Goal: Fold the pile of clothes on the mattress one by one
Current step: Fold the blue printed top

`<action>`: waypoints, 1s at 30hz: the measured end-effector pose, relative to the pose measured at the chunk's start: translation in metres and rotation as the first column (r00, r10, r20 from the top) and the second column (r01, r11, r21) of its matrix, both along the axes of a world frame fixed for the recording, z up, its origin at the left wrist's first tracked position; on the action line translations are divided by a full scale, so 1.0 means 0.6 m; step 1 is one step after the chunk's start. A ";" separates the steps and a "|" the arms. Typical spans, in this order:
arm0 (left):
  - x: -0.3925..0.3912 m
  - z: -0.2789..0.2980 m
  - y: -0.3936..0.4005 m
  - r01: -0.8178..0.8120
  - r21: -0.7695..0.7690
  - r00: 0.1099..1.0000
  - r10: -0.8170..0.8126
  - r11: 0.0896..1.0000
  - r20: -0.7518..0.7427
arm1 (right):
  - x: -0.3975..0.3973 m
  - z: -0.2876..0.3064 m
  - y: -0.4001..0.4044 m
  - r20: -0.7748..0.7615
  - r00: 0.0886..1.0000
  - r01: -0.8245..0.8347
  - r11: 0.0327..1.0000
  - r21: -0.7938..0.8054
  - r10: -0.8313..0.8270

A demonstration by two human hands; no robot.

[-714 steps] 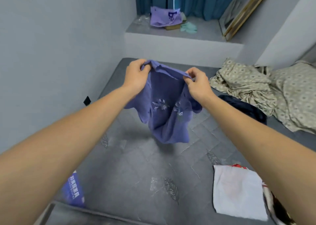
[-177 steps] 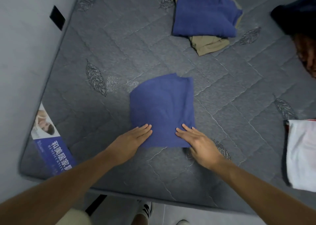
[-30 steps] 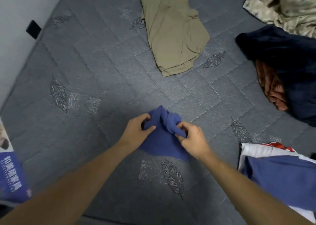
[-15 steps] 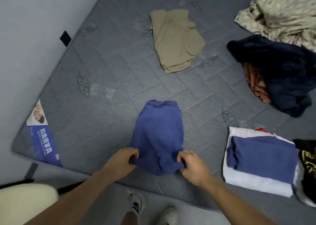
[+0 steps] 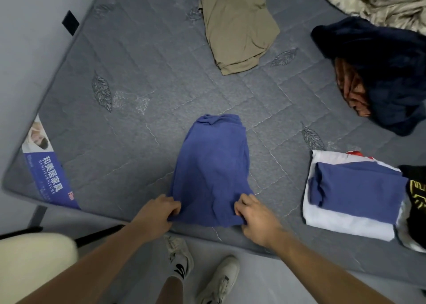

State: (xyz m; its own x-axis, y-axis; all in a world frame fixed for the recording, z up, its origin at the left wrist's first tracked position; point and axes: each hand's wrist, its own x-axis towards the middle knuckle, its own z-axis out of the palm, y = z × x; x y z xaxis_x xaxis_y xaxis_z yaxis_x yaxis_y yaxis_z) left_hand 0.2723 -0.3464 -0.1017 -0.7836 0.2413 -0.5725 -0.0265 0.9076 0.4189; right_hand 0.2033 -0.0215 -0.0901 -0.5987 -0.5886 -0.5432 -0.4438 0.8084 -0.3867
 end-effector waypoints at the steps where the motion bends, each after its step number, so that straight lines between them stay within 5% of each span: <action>1: 0.001 -0.003 -0.004 0.019 -0.026 0.999 -0.018 0.999 0.029 | 0.010 -0.004 -0.001 -0.075 0.995 -0.064 0.998 0.030 0.066; 4: -0.001 0.000 -0.008 0.010 -0.125 0.993 0.005 0.992 0.122 | 0.024 0.000 -0.030 -0.228 0.965 -0.124 0.992 0.032 0.128; 8: -0.030 -0.017 -0.001 -0.389 0.012 0.921 0.388 0.921 0.016 | -0.053 -0.003 -0.119 -0.259 0.944 0.178 0.977 -0.117 -0.203; 12: -0.100 -0.063 -0.001 -0.609 0.136 0.793 0.602 0.781 0.091 | -0.106 -0.078 -0.158 -0.184 0.982 0.058 0.998 0.030 -0.052; 17: -0.214 -0.113 -0.008 -0.683 0.254 0.719 0.692 0.685 0.068 | -0.188 -0.128 -0.126 -0.315 0.898 0.328 0.945 0.014 -0.307; 22: -0.342 -0.110 0.011 -0.631 0.377 0.725 0.688 0.678 -0.024 | -0.262 -0.112 -0.148 -0.308 0.849 0.427 0.901 -0.080 -0.429; 26: -0.414 -0.097 0.024 -0.631 0.503 0.717 0.692 0.590 0.088 | -0.298 -0.101 -0.159 -0.312 0.779 0.511 0.839 -0.186 -0.544; 30: -0.441 -0.087 0.032 -0.568 0.442 0.802 0.587 0.694 0.110 | -0.332 -0.091 -0.162 -0.279 0.791 0.544 0.834 -0.086 -0.545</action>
